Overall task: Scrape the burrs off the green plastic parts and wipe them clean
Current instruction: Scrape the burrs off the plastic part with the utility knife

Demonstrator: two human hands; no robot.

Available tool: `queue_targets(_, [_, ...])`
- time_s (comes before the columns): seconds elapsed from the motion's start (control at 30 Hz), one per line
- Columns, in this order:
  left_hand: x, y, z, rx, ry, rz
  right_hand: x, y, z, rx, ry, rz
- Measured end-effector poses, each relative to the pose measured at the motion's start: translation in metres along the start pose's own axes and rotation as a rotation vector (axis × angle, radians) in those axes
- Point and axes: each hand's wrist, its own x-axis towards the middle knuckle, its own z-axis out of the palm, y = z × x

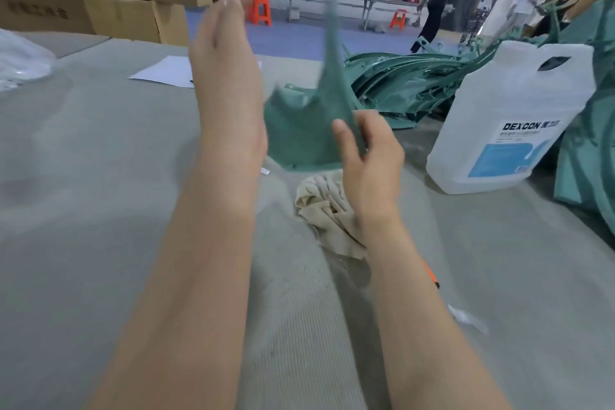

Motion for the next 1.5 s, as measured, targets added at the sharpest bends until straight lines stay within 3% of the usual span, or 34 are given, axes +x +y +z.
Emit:
queue_targets(0.1, [-0.001, -0.024, -0.020, 0.419, 0.168, 0.251, 0.003, 0.001, -0.003, 0.182, 0.118, 0.169])
queue_targets(0.2, [-0.010, -0.065, -0.040, 0.501, 0.081, -0.012, 0.004, 0.004, 0.001, 0.389, 0.127, 0.409])
queue_targets(0.27, [-0.013, -0.084, -0.049, 0.306, -0.003, -0.313, 0.005, 0.007, 0.006, 0.499, 0.099, 0.511])
queue_targets(0.37, [-0.010, -0.099, -0.056, -0.288, -0.101, -0.661, 0.002, 0.012, 0.012, 0.486, 0.076, 0.555])
queue_targets(0.43, [-0.014, -0.107, -0.055, -0.400, -0.120, -0.737, -0.002, 0.014, 0.016, 0.446, 0.057, 0.575])
queue_targets(0.57, [-0.018, -0.112, -0.048, -0.419, 0.025, -0.751, -0.004, 0.010, 0.019, 0.579, -0.037, 0.734])
queue_targets(0.67, [-0.016, -0.106, -0.047, -0.240, 0.093, -0.586, 0.000, 0.008, 0.013, 0.626, -0.058, 0.769])
queue_targets(0.77, [-0.021, -0.094, -0.047, 0.350, 0.052, -0.105, 0.003, 0.006, 0.004, 0.771, 0.016, 0.806])
queue_targets(0.83, [-0.025, -0.088, -0.049, 0.710, -0.134, 0.303, 0.005, 0.006, -0.003, 0.892, 0.061, 0.839])
queue_targets(0.9, [-0.031, -0.084, -0.046, 1.008, -0.377, 0.438, 0.007, 0.004, -0.008, 0.915, 0.056, 0.829])
queue_targets(0.97, [-0.033, -0.087, -0.042, 1.234, -0.491, 0.402, 0.007, 0.002, -0.011, 0.864, -0.010, 0.778])
queue_targets(1.03, [-0.030, -0.092, -0.044, 1.244, -0.403, 0.368, 0.008, -0.003, -0.015, 0.820, -0.146, 0.700])
queue_targets(1.1, [-0.025, -0.090, -0.048, 1.038, -0.228, 0.337, 0.006, -0.007, -0.022, 0.604, -0.305, 0.572])
queue_targets(1.2, [-0.020, -0.081, -0.051, 0.703, 0.007, 0.198, 0.004, -0.005, -0.035, -0.189, -0.557, 0.352])
queue_targets(1.27, [-0.017, -0.077, -0.051, 0.469, 0.110, 0.087, 0.002, -0.004, -0.038, -0.556, -0.758, 0.426])
queue_targets(1.33, [-0.015, -0.076, -0.051, 0.298, 0.194, 0.011, 0.000, -0.006, -0.033, -0.698, -0.885, 0.506])
queue_targets(1.43, [-0.014, -0.077, -0.052, 0.217, 0.242, -0.031, -0.002, -0.002, -0.023, -0.728, -0.847, 0.512])
queue_targets(1.5, [-0.015, -0.077, -0.051, 0.205, 0.239, -0.037, 0.000, 0.004, -0.023, -0.658, -0.691, 0.507])
